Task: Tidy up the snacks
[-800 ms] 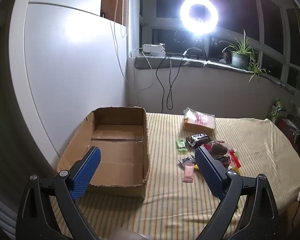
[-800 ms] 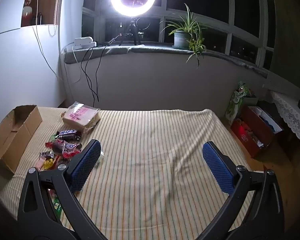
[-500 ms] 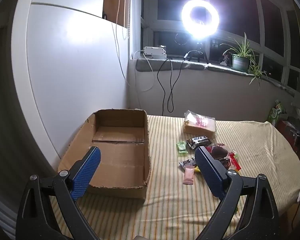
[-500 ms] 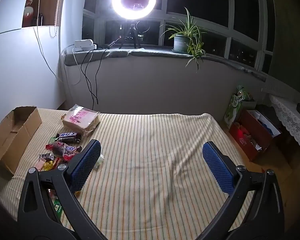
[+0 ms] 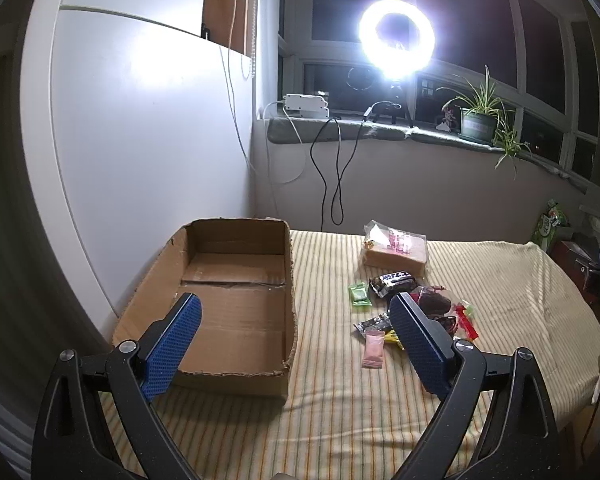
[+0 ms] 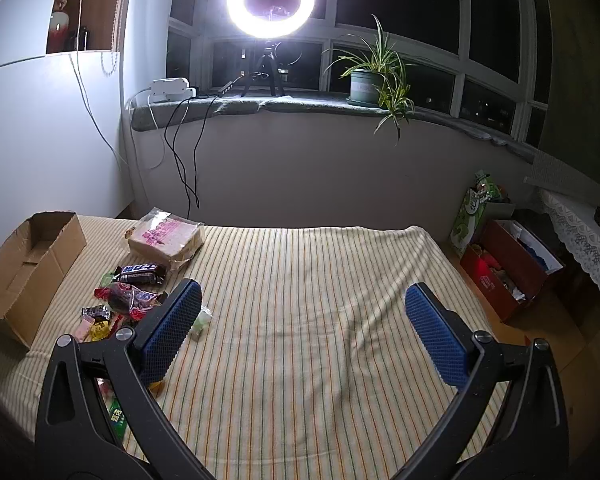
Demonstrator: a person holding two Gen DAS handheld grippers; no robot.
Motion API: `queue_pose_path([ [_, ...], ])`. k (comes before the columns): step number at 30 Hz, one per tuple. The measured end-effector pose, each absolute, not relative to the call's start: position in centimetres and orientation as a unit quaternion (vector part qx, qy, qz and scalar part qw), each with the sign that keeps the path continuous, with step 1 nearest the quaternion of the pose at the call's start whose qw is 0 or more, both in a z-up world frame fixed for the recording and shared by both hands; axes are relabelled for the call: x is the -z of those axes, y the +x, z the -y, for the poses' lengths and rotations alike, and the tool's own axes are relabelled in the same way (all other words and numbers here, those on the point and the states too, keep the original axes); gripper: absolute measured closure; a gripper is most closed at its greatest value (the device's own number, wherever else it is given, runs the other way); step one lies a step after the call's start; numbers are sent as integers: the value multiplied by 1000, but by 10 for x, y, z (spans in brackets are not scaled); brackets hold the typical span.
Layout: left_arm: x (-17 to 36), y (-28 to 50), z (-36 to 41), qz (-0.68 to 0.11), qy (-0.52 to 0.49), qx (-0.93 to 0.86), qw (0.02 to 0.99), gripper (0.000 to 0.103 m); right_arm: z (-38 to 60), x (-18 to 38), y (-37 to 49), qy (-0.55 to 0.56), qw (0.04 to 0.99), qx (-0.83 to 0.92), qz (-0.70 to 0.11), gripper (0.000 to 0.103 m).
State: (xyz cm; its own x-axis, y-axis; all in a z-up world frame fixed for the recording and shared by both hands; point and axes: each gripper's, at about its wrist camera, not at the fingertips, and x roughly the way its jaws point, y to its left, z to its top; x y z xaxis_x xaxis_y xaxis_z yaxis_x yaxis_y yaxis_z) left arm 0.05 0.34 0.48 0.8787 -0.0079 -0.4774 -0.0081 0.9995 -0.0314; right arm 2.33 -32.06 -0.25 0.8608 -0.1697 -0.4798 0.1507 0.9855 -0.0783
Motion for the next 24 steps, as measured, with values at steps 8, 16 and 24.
queue_pose_path([
  [8,-6,-1,-2,-244,-16,0,970,8,319,3,22,-19,965,82,-250,0],
  [16,-5,-1,-1,-244,-15,2,970,8,319,3,22,-18,965,82,-250,0],
  [24,-5,-1,0,-243,-16,1,970,8,319,4,22,-19,964,81,-251,0],
])
